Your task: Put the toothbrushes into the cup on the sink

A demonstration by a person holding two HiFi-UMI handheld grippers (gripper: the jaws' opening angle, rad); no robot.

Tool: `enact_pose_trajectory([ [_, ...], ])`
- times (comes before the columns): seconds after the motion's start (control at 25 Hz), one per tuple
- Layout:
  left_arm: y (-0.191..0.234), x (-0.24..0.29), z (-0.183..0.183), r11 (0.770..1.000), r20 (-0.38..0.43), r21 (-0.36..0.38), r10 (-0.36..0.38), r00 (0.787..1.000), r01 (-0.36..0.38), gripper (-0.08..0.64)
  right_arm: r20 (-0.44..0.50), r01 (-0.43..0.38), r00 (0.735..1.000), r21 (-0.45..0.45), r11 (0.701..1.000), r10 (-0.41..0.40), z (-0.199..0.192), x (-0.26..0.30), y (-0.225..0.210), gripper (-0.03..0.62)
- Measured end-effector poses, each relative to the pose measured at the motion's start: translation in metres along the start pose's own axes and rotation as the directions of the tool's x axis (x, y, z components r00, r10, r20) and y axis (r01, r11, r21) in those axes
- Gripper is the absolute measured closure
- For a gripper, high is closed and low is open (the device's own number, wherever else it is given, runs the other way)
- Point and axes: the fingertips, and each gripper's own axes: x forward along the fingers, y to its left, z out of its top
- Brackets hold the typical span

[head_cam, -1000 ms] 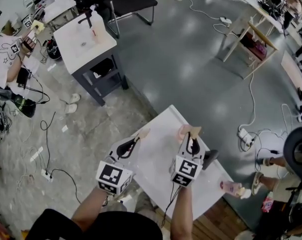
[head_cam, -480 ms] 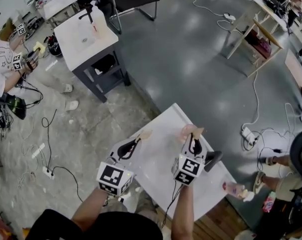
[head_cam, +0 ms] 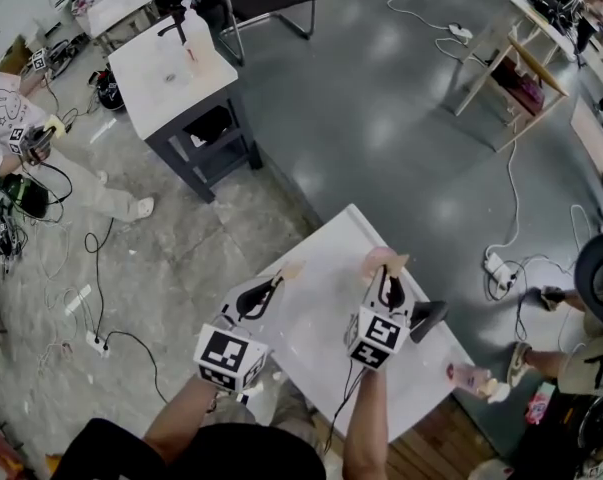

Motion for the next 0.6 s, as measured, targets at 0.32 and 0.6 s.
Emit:
enact_pose_trajectory([
  [0.32,0.0,-0.007,0.003,1.0,0.012,0.008,-0.001,1.0,0.001,0.557,0.055,-0.008,0.998,0.04,0.999,0.006,0.008,-0.005,0.002,0.391],
  [0.6,-0.001,-0.011,0.005,1.0,0.024,0.01,-0.007,1.0,0.006,0.557,0.062,-0.001,0.998,0.04,0.999,-0.001,0.011,-0.011,0.002,0.39],
])
